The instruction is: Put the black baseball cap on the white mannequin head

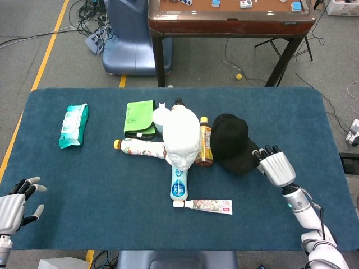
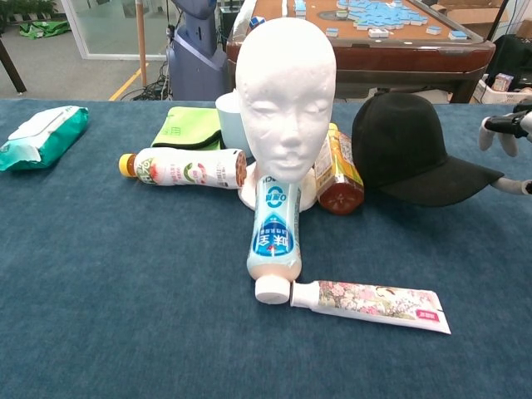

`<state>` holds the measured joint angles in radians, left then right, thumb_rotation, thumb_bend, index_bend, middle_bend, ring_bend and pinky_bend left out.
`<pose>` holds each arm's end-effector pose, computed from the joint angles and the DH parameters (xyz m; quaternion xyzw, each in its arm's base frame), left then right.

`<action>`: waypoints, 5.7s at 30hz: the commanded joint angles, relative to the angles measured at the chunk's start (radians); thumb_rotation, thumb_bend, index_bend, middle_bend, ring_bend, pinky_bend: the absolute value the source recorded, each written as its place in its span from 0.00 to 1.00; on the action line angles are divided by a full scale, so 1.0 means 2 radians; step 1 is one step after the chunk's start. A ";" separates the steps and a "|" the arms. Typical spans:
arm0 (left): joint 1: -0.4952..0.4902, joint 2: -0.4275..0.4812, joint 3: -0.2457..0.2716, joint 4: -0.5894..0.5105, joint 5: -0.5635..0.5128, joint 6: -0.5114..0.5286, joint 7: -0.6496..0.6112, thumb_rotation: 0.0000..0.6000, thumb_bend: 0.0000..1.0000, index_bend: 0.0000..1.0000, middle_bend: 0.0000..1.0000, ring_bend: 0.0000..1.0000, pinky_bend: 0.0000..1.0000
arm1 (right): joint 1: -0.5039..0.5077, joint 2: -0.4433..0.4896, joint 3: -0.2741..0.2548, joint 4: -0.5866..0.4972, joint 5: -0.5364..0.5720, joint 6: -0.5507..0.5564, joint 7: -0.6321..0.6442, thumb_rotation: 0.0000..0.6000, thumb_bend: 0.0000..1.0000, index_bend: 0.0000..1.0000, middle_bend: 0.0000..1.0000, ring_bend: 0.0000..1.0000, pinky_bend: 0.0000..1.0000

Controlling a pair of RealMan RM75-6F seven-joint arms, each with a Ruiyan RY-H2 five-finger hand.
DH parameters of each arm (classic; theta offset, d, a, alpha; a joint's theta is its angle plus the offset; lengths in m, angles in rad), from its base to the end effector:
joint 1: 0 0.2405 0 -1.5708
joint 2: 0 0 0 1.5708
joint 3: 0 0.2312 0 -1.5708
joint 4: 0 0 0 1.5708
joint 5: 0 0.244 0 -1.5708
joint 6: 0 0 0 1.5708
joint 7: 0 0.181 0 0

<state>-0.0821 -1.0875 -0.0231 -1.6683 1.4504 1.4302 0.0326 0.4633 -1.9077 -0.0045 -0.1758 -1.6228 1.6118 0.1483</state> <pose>-0.3079 0.2101 0.1102 -0.5964 -0.4205 -0.3533 0.5854 -0.2947 -0.3488 0.0391 0.7157 -0.0491 0.3902 0.5771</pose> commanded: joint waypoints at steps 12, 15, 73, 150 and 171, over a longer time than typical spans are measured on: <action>0.000 0.002 0.001 -0.001 0.001 -0.001 -0.005 1.00 0.31 0.37 0.21 0.15 0.38 | 0.052 -0.022 0.026 -0.006 0.022 -0.023 -0.002 1.00 0.20 0.45 0.56 0.44 0.58; 0.000 0.003 0.001 -0.002 0.001 0.000 -0.006 1.00 0.30 0.37 0.21 0.15 0.38 | 0.057 -0.025 0.025 -0.004 0.023 -0.032 -0.009 1.00 0.20 0.45 0.56 0.44 0.58; 0.001 0.006 0.003 -0.007 0.005 0.001 -0.005 1.00 0.30 0.37 0.21 0.15 0.38 | 0.114 0.067 0.004 -0.038 -0.010 0.012 -0.107 1.00 0.62 0.72 0.61 0.46 0.58; 0.000 0.007 0.009 -0.012 0.009 -0.006 0.006 1.00 0.30 0.37 0.21 0.15 0.38 | 0.109 0.201 -0.023 -0.393 -0.146 0.084 -0.309 1.00 0.62 0.74 0.65 0.49 0.58; -0.002 0.007 0.011 -0.013 0.009 -0.010 0.008 1.00 0.30 0.37 0.21 0.15 0.38 | 0.125 0.126 0.030 -0.316 -0.118 0.047 -0.266 1.00 0.61 0.74 0.65 0.49 0.57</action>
<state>-0.0853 -1.0743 -0.0016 -1.6944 1.4681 1.4107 0.0478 0.7079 -1.6492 0.0505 -0.8075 -1.8586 1.7086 -0.3847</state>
